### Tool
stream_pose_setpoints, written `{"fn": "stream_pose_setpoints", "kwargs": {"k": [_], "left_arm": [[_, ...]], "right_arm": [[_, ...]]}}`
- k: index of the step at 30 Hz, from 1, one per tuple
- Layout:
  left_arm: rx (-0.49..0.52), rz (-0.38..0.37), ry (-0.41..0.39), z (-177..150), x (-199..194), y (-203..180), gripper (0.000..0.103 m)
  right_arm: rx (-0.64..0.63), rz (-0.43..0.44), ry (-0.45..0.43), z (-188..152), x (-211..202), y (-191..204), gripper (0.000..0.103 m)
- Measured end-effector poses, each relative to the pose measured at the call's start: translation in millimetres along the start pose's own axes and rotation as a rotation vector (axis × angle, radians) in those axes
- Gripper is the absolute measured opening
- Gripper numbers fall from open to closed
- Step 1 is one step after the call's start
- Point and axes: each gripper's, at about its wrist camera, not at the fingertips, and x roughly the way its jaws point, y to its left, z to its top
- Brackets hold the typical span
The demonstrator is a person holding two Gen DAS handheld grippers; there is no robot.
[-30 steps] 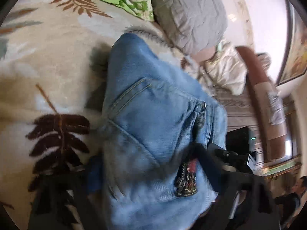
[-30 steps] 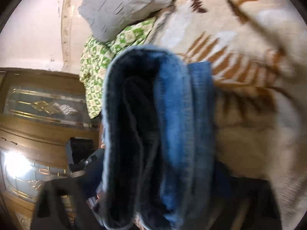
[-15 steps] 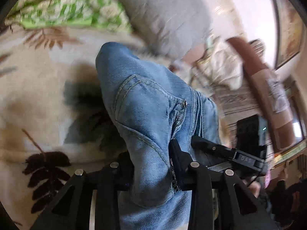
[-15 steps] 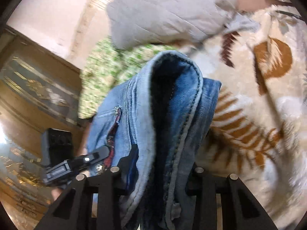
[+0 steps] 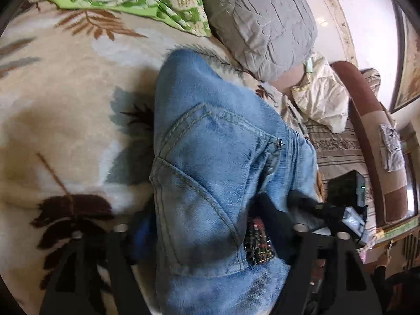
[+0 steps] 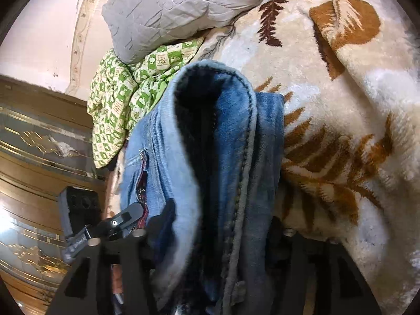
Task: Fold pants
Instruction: 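Set the squared jeans bundle down and open both tools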
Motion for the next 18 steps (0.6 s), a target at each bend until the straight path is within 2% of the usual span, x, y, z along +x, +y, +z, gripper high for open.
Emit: {"fn": "stream_pose_setpoints", "kwargs": {"k": [1,3,5,7,8,9,12,13,15,16,18], "left_arm": [[0.002,0.036,-0.008,1,-5,-3,0.096],[0.018,0.110,-0.049,1,-20,-9,0.102],[0.044,0.166,-0.119,0,-38,-18,0.102],[0.102,0.242,-0.200,-5,-59,-36,0.103],[0.138,0.284,-0.231,-8,-67,-45,0.103],[0.204,0.361,-0.279,-15,-78,-60,0.103],[0.323,0.517,-0.380,-32,-99,-95,0.103],[0.348,0.551,-0.416,-40,-108,-105,0.103],[0.366,0.568,-0.466,-53,-128,-122,0.103],[0.369,0.564,-0.483,-58,-135,-128,0.103],[0.378,0.560,-0.532,-73,-156,-143,0.103]], "right_arm": [[0.004,-0.011,-0.013,0,-7,0,0.093],[-0.003,-0.027,-0.054,4,-26,4,0.102],[-0.011,-0.003,-0.078,6,-45,13,0.103],[-0.047,-0.034,-0.125,5,-62,28,0.103],[-0.098,-0.073,-0.173,2,-74,41,0.103],[-0.133,-0.115,-0.199,-1,-82,50,0.103],[-0.273,-0.328,-0.283,-19,-104,87,0.103],[-0.334,-0.444,-0.301,-28,-109,102,0.103],[-0.402,-0.601,-0.334,-42,-118,120,0.103],[-0.429,-0.652,-0.362,-52,-126,130,0.103],[-0.459,-0.692,-0.411,-69,-143,145,0.103]]}}
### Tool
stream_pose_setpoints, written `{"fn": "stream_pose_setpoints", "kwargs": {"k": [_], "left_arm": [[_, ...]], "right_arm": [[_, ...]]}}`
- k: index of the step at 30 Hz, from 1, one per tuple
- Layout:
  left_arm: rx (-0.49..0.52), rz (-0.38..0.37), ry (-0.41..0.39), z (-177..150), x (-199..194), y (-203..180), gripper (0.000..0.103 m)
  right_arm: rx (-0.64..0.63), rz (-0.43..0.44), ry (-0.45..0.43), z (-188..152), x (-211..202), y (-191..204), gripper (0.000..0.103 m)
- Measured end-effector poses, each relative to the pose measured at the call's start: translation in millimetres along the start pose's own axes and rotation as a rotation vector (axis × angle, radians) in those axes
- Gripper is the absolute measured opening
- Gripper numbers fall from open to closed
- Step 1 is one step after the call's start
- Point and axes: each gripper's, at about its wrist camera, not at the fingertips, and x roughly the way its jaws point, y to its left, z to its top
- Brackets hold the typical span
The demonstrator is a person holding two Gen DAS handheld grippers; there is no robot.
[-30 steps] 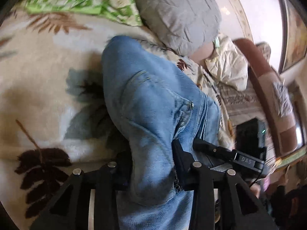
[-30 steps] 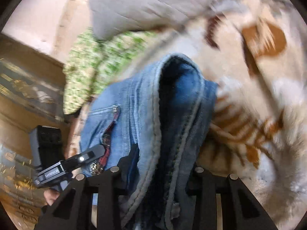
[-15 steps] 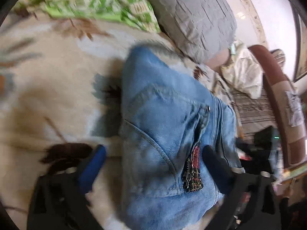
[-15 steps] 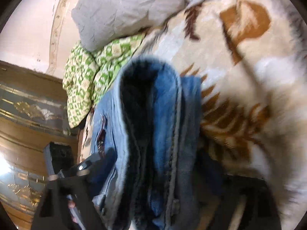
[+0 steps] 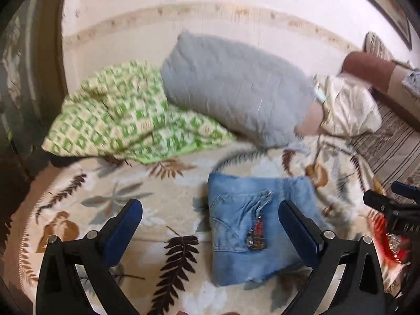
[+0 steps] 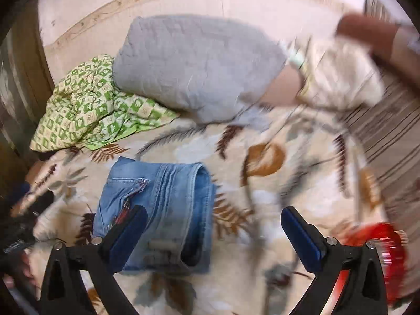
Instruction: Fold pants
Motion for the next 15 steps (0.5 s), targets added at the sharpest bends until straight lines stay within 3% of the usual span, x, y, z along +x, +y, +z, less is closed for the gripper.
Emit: {"fn": "stream_pose_setpoints", "kwargs": {"k": [2,7,11,15], "left_arm": [[0.001,0.009,-0.038,2,-21,-3,0.103],[0.032,-0.007,-0.104,-2,-79,-15,0.103],[0.051,0.005,-0.109,-21,-101,-18,0.103],[-0.001,0.002,-0.075,-50,-110,-12,0.103]], "right_arm": [[-0.005,-0.056,-0.075,-5,-36,0,0.103],[0.002,-0.103,-0.181,-19,-102,1,0.103],[0.017,-0.119,-0.207,-39,-128,1,0.103],[0.058,-0.104,-0.190,-72,-137,-1,0.103]]}}
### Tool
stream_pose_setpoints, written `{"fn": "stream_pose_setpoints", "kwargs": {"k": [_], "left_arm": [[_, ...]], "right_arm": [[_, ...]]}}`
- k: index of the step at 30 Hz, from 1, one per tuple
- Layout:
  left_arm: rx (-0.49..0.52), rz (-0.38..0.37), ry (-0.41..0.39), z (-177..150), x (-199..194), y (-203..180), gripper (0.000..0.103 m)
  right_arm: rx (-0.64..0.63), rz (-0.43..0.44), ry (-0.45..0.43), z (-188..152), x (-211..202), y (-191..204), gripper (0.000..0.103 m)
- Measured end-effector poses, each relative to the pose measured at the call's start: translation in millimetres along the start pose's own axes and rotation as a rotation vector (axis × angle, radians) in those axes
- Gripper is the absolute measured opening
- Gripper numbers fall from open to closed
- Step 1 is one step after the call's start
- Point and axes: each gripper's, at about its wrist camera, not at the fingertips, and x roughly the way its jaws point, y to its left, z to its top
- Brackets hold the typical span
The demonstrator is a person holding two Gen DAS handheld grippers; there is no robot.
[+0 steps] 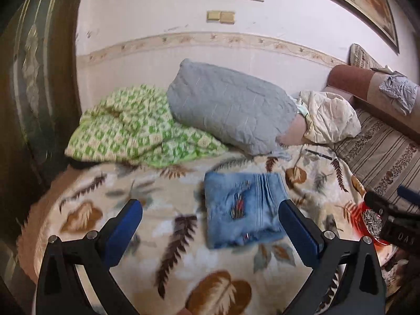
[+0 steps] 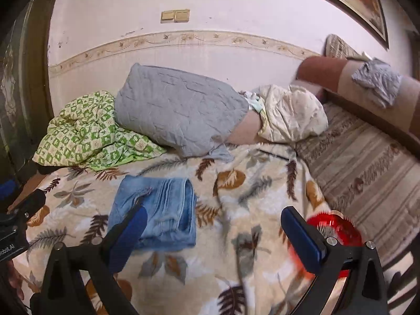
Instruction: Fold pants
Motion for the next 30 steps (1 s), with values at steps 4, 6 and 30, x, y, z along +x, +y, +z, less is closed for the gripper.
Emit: {"fn": "stream_pose_setpoints", "kwargs": {"k": [4,6,30], "left_arm": [[-0.024,0.037,0.034,-29,-7,4,0.103],[-0.001,0.046,0.049,-40,-10,2,0.103],[0.030,0.041,0.099,-52,-11,-6,0.103]], "right_arm": [[0.026,0.023,0.055,-34,-1,1,0.103],[0.008,0.034,0.073,-50,-4,5,0.103],[0.018,0.019,0.073,-64,-13,1,0.103]]}}
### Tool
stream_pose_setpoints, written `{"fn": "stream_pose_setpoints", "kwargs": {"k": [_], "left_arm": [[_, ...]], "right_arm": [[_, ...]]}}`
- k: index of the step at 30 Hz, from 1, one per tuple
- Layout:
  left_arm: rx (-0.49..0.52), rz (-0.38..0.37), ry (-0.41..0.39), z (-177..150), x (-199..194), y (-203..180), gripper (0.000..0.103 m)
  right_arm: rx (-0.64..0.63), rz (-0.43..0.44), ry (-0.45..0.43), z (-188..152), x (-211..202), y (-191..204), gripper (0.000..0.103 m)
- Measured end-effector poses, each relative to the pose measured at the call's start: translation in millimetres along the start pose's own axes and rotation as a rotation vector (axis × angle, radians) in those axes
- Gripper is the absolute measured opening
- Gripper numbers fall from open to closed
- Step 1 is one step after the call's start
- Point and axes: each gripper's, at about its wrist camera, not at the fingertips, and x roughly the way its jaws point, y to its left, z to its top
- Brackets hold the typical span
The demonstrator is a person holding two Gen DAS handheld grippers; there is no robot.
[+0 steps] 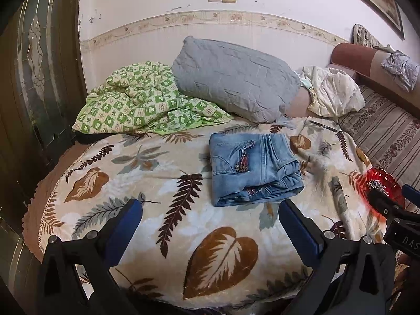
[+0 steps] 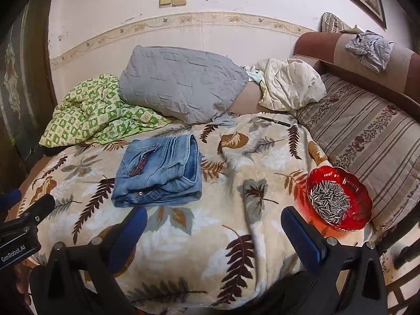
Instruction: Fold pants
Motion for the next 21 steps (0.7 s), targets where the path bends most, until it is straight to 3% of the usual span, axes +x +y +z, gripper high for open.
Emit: {"fn": "stream_pose_setpoints", "kwargs": {"k": [21], "left_arm": [[-0.005,-0.001,0.003,-3.4,0.4,0.9,0.103]], "right_arm": [[-0.007,0.005,0.011,-3.7,2.8,2.1,0.103]]}}
